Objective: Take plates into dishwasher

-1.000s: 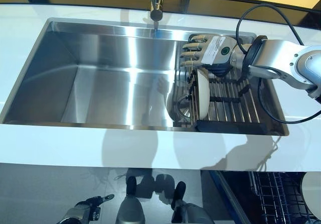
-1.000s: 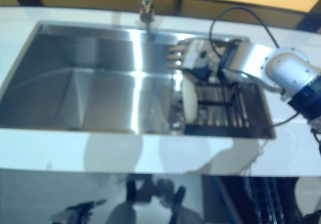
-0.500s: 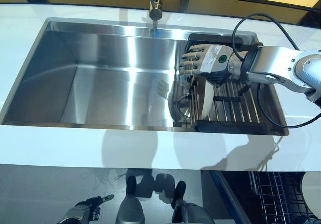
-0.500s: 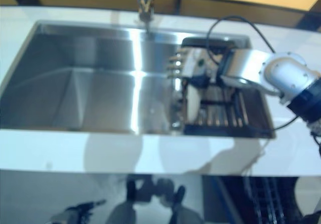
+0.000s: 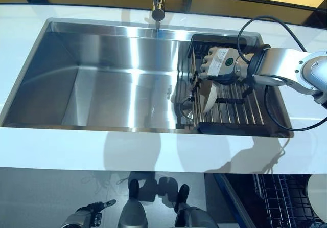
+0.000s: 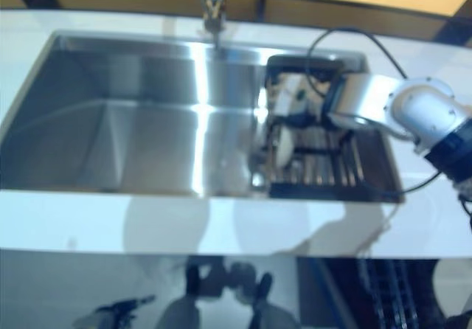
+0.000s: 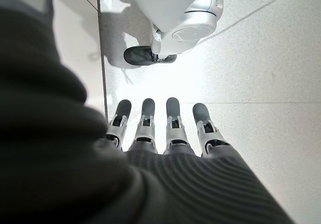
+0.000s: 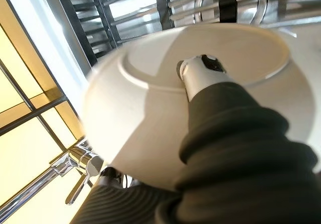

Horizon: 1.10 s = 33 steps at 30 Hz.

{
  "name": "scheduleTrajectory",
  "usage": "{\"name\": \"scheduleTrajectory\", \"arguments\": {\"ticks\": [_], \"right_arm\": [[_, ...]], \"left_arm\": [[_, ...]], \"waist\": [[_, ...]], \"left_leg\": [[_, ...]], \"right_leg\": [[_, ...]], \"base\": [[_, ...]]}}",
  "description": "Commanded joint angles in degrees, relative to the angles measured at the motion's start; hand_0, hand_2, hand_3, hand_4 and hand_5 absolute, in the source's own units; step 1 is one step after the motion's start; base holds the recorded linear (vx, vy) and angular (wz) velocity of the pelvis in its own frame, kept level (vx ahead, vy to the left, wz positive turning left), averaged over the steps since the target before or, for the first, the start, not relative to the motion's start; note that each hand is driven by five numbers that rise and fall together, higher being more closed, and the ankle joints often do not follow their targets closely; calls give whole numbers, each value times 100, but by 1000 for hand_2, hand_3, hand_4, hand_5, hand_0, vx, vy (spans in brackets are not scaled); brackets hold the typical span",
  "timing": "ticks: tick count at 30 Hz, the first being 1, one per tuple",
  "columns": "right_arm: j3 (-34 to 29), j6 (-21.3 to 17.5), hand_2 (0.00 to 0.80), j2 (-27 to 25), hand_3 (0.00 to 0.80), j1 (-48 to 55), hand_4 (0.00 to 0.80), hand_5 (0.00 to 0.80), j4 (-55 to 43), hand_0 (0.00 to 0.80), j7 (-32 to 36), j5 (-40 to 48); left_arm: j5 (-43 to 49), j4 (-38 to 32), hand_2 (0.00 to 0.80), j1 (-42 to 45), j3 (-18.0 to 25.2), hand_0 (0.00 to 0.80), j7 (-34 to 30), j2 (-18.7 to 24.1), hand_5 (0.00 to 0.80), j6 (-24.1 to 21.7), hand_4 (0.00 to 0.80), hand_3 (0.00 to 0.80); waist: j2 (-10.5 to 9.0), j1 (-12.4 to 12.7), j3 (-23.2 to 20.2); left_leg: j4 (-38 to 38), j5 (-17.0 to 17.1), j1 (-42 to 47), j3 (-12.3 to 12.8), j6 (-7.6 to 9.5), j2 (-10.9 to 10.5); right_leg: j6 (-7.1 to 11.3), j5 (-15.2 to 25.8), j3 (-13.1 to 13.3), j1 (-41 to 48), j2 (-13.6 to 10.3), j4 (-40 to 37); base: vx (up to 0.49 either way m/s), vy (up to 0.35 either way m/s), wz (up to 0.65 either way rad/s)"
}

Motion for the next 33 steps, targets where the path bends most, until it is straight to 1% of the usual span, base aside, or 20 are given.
{"name": "scheduleTrajectory", "arguments": {"ticks": [1,8,16,18,23,24,27,29,32,33], "right_arm": [[9,-44,800,-253,800,-77,800,800,-91,800,-296,-91],[14,-27,800,-309,800,-97,800,800,102,800,-447,-286],[41,337,800,-446,800,-305,800,800,782,800,-996,-397],[7,382,800,-481,800,-326,800,800,935,800,-1127,-460],[-85,648,800,-594,800,-400,800,800,1246,800,-1474,-368],[-186,811,800,-643,800,-356,800,800,1330,800,-1575,-179],[-375,1014,800,-754,800,-249,800,800,1343,800,-1617,192],[-621,1236,800,-833,800,-68,800,800,1347,800,-1582,748],[-924,1539,800,-957,800,173,800,800,1351,800,-1614,1134],[-993,1582,800,-982,800,227,800,800,1361,800,-1613,1148]], "left_arm": [[91,-19,0,81,19,0,-50,269,0,-57,0,0],[86,8,0,104,17,0,-127,265,0,-66,0,0],[229,70,0,181,5,0,-164,260,0,-140,0,0],[243,50,0,192,-6,0,-148,251,0,-136,0,0],[303,47,0,220,-60,0,-129,224,0,-188,0,0],[318,38,0,230,-69,0,-136,230,0,-193,0,0],[371,78,0,287,-84,0,-144,215,0,-256,0,0],[424,126,0,322,-89,0,-172,202,0,-291,0,0],[530,208,0,401,-77,0,-234,183,0,-417,0,0],[545,229,0,412,-78,0,-245,179,0,-444,0,0]], "waist": [[-258,-5,-46],[-246,-47,-157],[-263,-129,-446],[-257,-158,-521],[-243,-243,-706],[-231,-283,-767],[-220,-341,-854],[-195,-403,-930],[-160,-496,-1004],[-153,-515,-1016]], "left_leg": [[-23,80,-63,371,106,-114],[-23,53,13,410,107,-101],[-23,-42,217,477,117,-109],[-23,-70,275,509,123,-101],[-23,-150,444,560,136,-86],[-23,-189,508,575,148,-85],[-23,-240,608,616,161,-81],[-23,-281,691,658,165,-69],[-23,-330,813,742,161,-45],[-23,-339,831,757,162,-41]], "right_leg": [[516,-127,74,246,-150,-4],[520,-142,107,295,-147,-4],[530,-195,153,438,-135,-4],[532,-210,183,470,-138,-4],[533,-246,288,561,-135,-4],[532,-264,340,590,-126,-4],[533,-280,414,628,-118,-4],[537,-294,481,650,-107,-4],[543,-308,583,682,-86,-4],[545,-310,602,684,-82,-4]], "base": [[0,0,0],[0,0,0],[11,-1,-3],[12,2,-2],[29,3,-12],[37,3,-5],[46,9,-18],[60,22,-24],[70,30,-19],[49,27,-25]]}}
